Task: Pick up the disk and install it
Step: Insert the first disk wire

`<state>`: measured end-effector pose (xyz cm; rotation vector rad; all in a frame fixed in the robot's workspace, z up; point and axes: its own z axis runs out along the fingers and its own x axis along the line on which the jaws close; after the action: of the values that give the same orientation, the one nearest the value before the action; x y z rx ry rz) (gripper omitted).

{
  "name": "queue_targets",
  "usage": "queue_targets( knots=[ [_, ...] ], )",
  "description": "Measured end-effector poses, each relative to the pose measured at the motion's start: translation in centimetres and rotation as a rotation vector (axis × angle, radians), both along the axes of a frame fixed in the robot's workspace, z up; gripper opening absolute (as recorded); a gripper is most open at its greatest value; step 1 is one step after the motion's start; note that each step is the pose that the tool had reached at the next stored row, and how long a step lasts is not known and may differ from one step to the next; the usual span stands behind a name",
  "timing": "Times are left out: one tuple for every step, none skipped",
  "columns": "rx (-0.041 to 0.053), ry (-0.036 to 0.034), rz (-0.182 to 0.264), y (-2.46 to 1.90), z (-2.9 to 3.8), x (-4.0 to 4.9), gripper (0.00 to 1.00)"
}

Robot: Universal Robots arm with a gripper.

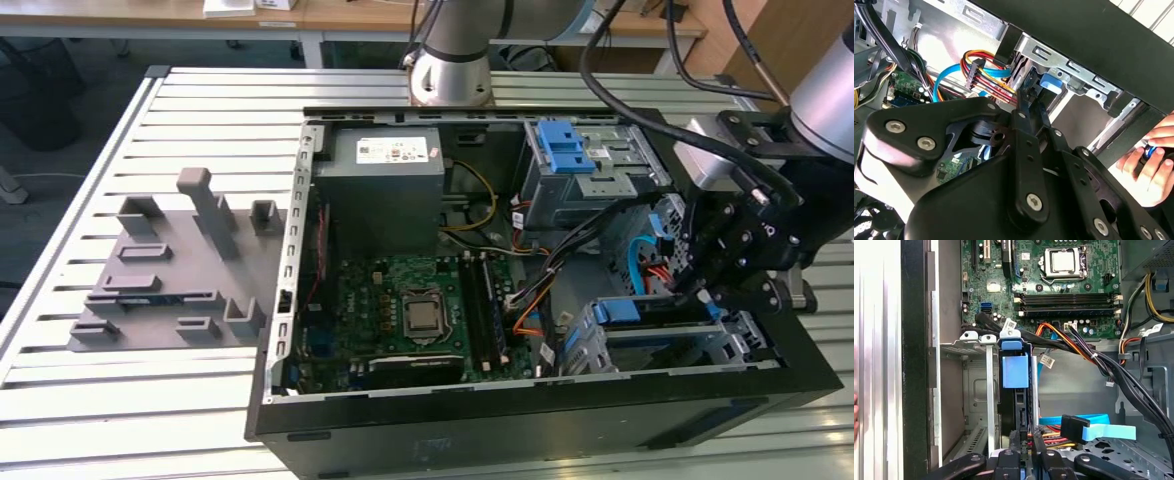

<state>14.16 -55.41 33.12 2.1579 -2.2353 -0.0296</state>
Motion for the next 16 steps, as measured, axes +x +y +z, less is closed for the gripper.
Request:
queue_targets(
  knots=[
    [0.0, 0.0, 0.0, 0.0, 0.1, 0.0, 0.24],
    [0.0, 0.0, 0.0, 0.0, 0.22, 0.0, 0.24],
    [0.0, 0.0, 0.0, 0.0, 0.34, 0.0, 0.24],
    [-0.0001, 0.0, 0.0, 0.0, 0.48, 0.0, 0.24],
    [-0.0002, 0.0, 0.0, 0.0, 0.61, 0.0, 0.24],
    [-0.0001, 0.0, 0.0, 0.0, 0.71, 0.0, 0.24],
    [-0.0001, 0.0, 0.0, 0.0, 0.8, 0.0, 0.24],
    [0.0, 0.0, 0.0, 0.0, 0.86, 0.0, 0.24],
    [0.0, 0.0, 0.0, -0.01, 0.91, 0.0, 0.24],
    [0.0002, 0.0, 0.0, 0.0, 0.92, 0.0, 0.24],
    [0.0003, 0.0, 0.0, 0.0, 0.93, 0.0, 0.22],
    [0.0, 0.0, 0.0, 0.0, 0.95, 0.0, 0.22],
    [-0.0001, 0.0, 0.0, 0.0, 0.97, 0.0, 0.16],
    [-0.0001, 0.0, 0.0, 0.0, 0.97, 0.0, 0.11],
    [0.0, 0.0, 0.0, 0.0, 0.98, 0.0, 0.11],
    [0.0, 0.0, 0.0, 0.0, 0.99, 0.0, 0.11]
  ],
)
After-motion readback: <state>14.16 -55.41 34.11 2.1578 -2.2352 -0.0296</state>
